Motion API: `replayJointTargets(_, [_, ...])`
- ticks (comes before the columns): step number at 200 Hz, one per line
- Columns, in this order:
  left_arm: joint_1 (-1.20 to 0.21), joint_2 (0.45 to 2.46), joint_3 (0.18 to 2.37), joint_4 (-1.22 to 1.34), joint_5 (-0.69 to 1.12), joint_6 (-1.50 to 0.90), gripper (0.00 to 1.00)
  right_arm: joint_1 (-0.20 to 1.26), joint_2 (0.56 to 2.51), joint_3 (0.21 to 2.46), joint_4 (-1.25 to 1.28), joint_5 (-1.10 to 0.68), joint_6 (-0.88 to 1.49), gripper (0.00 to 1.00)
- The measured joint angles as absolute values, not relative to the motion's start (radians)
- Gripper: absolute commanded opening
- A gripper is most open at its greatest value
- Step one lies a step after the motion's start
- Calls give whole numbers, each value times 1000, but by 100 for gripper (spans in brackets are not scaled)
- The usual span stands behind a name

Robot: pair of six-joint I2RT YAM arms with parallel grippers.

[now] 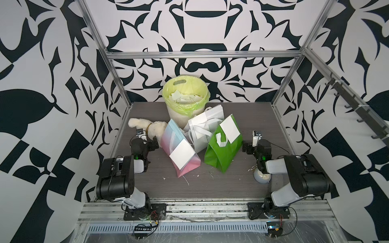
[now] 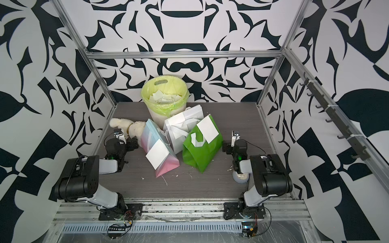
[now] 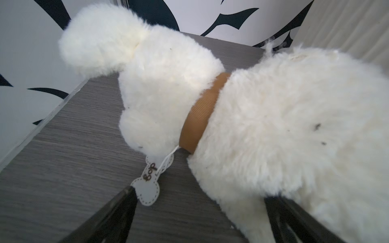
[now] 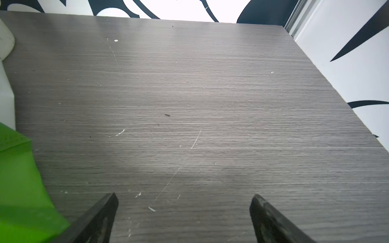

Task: Shred takeout receipts and throw away
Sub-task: Tear off the takeout receipt from the takeout bag.

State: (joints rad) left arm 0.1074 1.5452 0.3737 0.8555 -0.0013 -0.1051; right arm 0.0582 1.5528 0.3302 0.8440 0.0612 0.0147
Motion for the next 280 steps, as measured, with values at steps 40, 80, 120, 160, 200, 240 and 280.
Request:
replayJointTargets(40, [107, 1545, 374, 855, -1, -105, 99, 58, 1553, 330, 844, 61, 15, 100])
replayJointTargets(80, [107, 1545, 374, 855, -1, -105, 99, 58, 1553, 330, 844, 61, 14, 100])
replayJointTargets(120, [107, 1545, 374, 855, -1, -105, 99, 58, 1553, 330, 844, 61, 14, 100])
replayJointTargets(160, [107, 1545, 374, 855, 0, -105, 99, 58, 1553, 330, 844, 61, 14, 100])
replayJointTargets(200, [107, 1545, 374, 857, 0, -105, 99, 58, 1536, 330, 826, 77, 18, 100])
replayJointTargets(240, [107, 1336, 342, 746, -27, -139, 99, 58, 1184, 379, 488, 189, 80, 100])
replayJointTargets(280, [112, 885, 472, 339, -101, -357, 99, 53, 842, 496, 27, 257, 292, 100])
